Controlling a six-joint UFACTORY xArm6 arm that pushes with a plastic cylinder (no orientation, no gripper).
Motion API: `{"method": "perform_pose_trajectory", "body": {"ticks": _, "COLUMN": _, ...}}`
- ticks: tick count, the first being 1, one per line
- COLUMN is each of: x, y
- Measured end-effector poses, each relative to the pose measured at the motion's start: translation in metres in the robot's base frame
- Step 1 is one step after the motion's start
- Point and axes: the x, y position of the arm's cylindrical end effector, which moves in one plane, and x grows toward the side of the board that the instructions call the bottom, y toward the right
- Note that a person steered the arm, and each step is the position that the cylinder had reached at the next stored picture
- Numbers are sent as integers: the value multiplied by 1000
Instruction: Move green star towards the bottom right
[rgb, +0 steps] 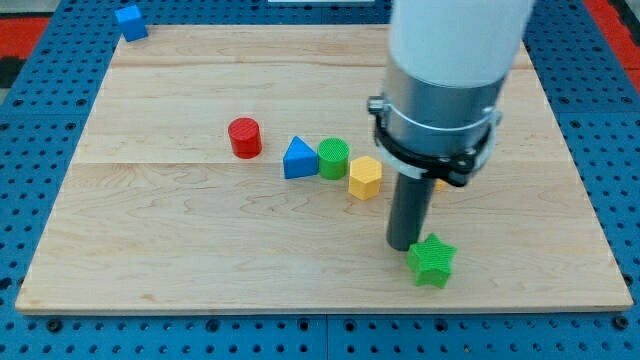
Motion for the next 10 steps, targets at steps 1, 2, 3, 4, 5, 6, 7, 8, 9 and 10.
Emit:
{"method": "perform_pose_trajectory", "body": {"ticks": 1, "x": 13, "y": -27}}
{"method": "perform_pose_trajectory", "body": {"ticks": 2, "x": 54, "y": -56}}
{"method": "perform_pose_trajectory", "body": {"ticks": 3, "x": 63, "y": -48}}
{"method": "perform_pose_trajectory", "body": {"ticks": 4, "x": 56, "y": -47}}
{"method": "perform_pose_trajectory", "body": {"ticks": 5, "x": 49, "y": -47}}
{"method": "perform_pose_trajectory", "body": {"ticks": 6, "x": 39, "y": -47}}
{"method": "perform_pose_trajectory", "body": {"ticks": 7, "x": 32, "y": -44}}
{"method": "perform_pose_trajectory", "body": {"ticks": 8, "x": 32, "y": -12}}
{"method": "perform_pose_trajectory", "body": {"ticks": 9, "x": 32, "y": 28}}
{"method": "perform_pose_trajectory", "body": {"ticks": 10, "x": 32, "y": 69}}
